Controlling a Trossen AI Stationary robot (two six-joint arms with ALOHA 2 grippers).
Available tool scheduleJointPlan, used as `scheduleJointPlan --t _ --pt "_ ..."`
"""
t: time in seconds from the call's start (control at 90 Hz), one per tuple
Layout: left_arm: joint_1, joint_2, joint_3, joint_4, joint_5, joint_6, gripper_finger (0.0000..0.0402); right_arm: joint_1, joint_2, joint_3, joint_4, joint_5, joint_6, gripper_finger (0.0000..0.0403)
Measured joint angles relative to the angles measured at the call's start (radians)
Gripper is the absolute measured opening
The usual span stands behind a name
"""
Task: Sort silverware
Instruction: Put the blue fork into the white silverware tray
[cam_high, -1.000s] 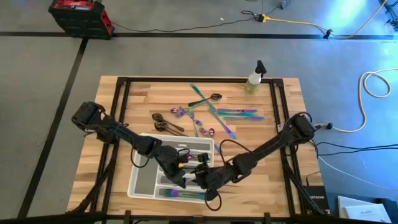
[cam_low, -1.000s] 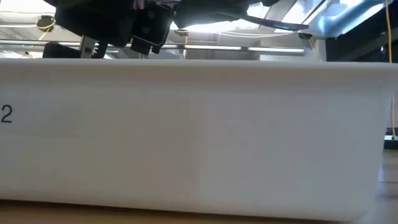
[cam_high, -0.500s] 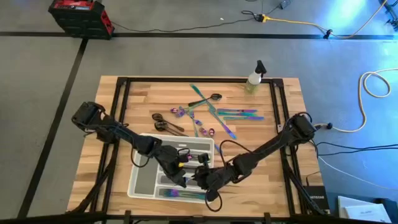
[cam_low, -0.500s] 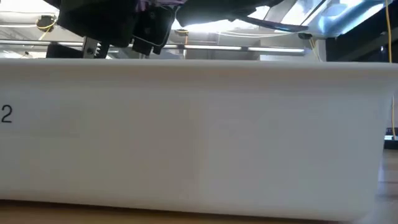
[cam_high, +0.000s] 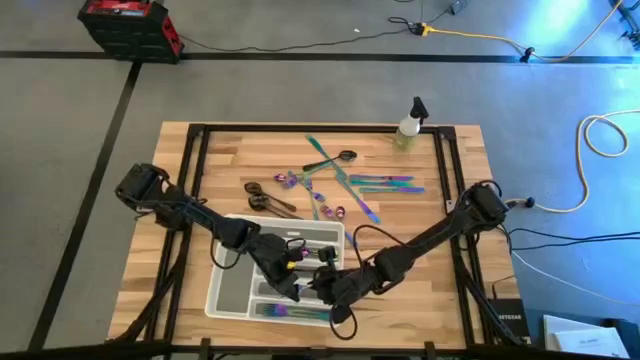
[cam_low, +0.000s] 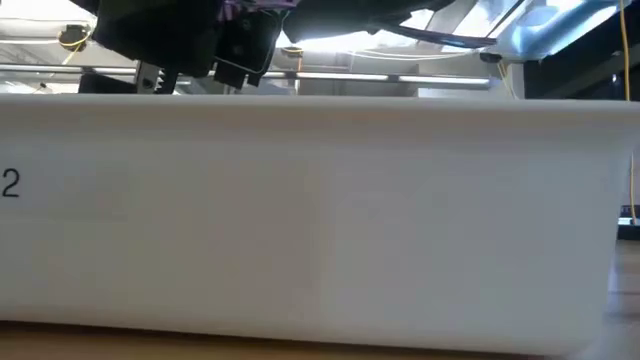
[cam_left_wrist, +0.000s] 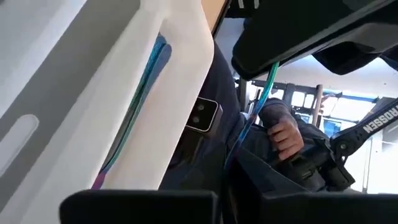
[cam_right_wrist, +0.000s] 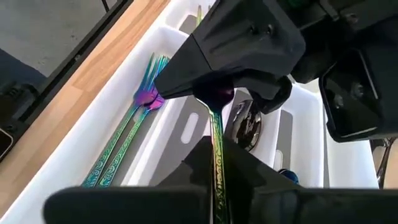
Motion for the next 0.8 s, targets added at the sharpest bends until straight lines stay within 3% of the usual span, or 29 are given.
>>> scheduleJointPlan --t 0.389,0.8 --pt "0.0 0.0 0.0 0.002 0.019 0.03 0.0005 0.0 0.0 0.0 0.003 0.001 0.0 0.0005" --pt "0.01 0.0 0.0 0.004 0.02 0.044 0.0097 -0.002 0.0 0.0 -0.003 0.0 0.007 0.0005"
